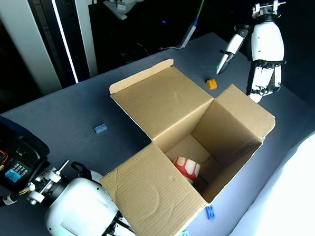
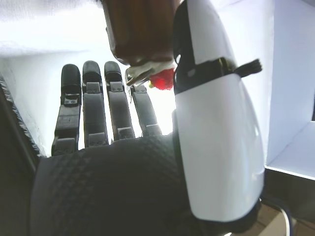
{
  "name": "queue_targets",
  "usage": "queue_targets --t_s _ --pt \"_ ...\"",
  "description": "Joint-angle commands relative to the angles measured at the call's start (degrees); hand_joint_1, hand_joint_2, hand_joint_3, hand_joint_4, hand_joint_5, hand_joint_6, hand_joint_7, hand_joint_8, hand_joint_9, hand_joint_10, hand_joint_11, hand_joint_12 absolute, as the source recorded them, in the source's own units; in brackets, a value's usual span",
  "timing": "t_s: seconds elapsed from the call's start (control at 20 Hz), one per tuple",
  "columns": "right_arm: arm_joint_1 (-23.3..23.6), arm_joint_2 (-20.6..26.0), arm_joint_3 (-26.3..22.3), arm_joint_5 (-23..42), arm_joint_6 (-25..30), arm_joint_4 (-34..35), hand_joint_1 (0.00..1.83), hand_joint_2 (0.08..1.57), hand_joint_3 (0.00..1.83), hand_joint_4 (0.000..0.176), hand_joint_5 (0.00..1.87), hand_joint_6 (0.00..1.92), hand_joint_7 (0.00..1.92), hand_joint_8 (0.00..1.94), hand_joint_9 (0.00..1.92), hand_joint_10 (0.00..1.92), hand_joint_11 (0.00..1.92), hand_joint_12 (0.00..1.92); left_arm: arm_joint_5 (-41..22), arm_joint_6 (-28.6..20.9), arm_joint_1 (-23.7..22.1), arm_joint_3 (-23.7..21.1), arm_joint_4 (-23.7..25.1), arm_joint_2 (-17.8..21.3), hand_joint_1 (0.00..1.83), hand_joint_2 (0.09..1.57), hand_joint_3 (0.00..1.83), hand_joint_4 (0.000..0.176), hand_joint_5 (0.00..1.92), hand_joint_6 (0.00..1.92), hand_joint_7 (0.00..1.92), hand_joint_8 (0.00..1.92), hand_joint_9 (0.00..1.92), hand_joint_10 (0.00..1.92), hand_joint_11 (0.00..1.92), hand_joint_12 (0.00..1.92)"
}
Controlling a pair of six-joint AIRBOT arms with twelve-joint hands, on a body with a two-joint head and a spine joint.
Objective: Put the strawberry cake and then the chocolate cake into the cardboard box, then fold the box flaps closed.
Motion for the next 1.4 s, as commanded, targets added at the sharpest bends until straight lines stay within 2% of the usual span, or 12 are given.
queue_targets --t_s 0.0,0.15,0.45,0.55,0.75,0.9,0.95,1.0,1.1,1.3,1.35 --pt "0.8 0.5 0.6 5.5 0.4 -0.6 1.03 0.97 0.00 0.000 0.17 0.01 0.22 0.00 0.26 0.00 0.00 0.64 2.7 -0.2 -0.8 -0.2 -1.3 0.7 0.51 1.09 0.01 0.035 0.22 0.00 0.35 0.00 0.43 0.00 0.00 1.22" --pt "0.8 -0.7 1.6 5.5 0.4 -0.6 1.05 0.97 0.00 0.000 0.18 0.00 0.20 0.00 0.25 0.00 0.00 0.69 2.5 -0.2 -1.1 -0.3 -1.3 1.0 0.51 1.09 0.00 0.036 0.23 0.01 0.34 0.00 0.44 0.00 0.00 1.23" --pt "1.1 -1.1 2.3 6.0 0.4 -0.6 1.12 0.97 0.00 0.000 0.20 0.01 0.21 0.00 0.23 0.00 0.00 0.66 1.6 -0.2 -1.2 -0.9 -1.2 1.4 0.53 1.08 0.00 0.035 0.24 0.01 0.35 0.00 0.46 0.01 0.01 1.24" --pt "1.0 -1.1 2.5 6.0 0.4 -0.6 1.06 0.99 0.00 0.000 0.19 0.00 0.21 0.00 0.23 0.00 0.00 0.68 1.8 -0.1 -1.5 -1.0 -1.3 2.2 0.51 1.09 0.00 0.036 0.24 0.01 0.34 0.00 0.46 0.01 0.01 1.24" --pt "0.8 -1.3 2.6 6.0 0.4 -0.6 1.07 0.96 0.00 0.000 0.24 0.01 0.23 0.00 0.24 0.00 0.00 0.68 1.4 -0.1 -2.0 -0.9 -1.9 2.3 0.54 1.09 0.00 0.032 0.23 0.01 0.35 0.00 0.44 0.00 0.01 1.24" --pt "0.8 -1.3 2.7 6.1 0.4 -0.6 1.06 0.97 0.00 0.000 0.21 0.00 0.21 0.00 0.22 0.00 0.00 0.64 0.5 -0.2 -4.0 -1.0 0.6 1.9 0.56 1.09 0.00 0.034 0.24 0.01 0.36 0.01 0.45 0.00 0.01 1.25" --pt "0.7 -1.3 2.8 6.2 0.4 -0.7 1.05 0.98 0.00 0.000 0.19 0.00 0.19 0.00 0.21 0.00 0.00 0.61 0.7 -3.5 -4.9 -0.7 4.7 1.5 0.54 1.09 0.00 0.034 0.23 0.00 0.36 0.00 0.44 0.00 0.00 1.24" --pt "0.7 -1.3 2.8 6.2 0.4 -0.7 1.03 0.98 0.00 0.000 0.19 0.00 0.22 0.01 0.24 0.01 0.00 0.65 0.6 -8.8 -5.6 -0.4 10.3 1.2 0.53 1.09 0.00 0.038 0.22 0.00 0.36 0.00 0.44 0.00 0.01 1.24" --pt "0.7 -1.3 2.8 6.2 0.4 -0.7 1.03 0.99 0.00 0.000 0.19 0.00 0.22 0.00 0.25 0.01 0.00 0.66 -0.4 -9.8 -5.5 -0.2 10.0 1.2 0.53 1.09 0.00 0.039 0.24 0.01 0.37 0.01 0.46 0.01 0.03 1.24" --pt "0.6 -1.3 2.8 6.2 0.4 -0.7 1.01 1.00 0.00 0.000 0.19 0.00 0.22 0.00 0.25 0.00 0.00 0.61 -0.5 -16.8 -4.1 -0.2 10.2 1.4 0.54 1.08 0.00 0.040 0.23 0.00 0.37 0.00 0.46 0.01 0.02 1.24" --pt "0.6 -1.3 2.8 6.2 0.4 -0.7 1.02 1.01 0.01 0.000 0.18 0.00 0.21 0.00 0.24 0.00 0.00 0.57 -0.8 -17.3 -4.0 -0.3 10.2 1.4 0.54 1.08 0.00 0.040 0.24 0.00 0.37 0.00 0.46 0.01 0.02 1.24"
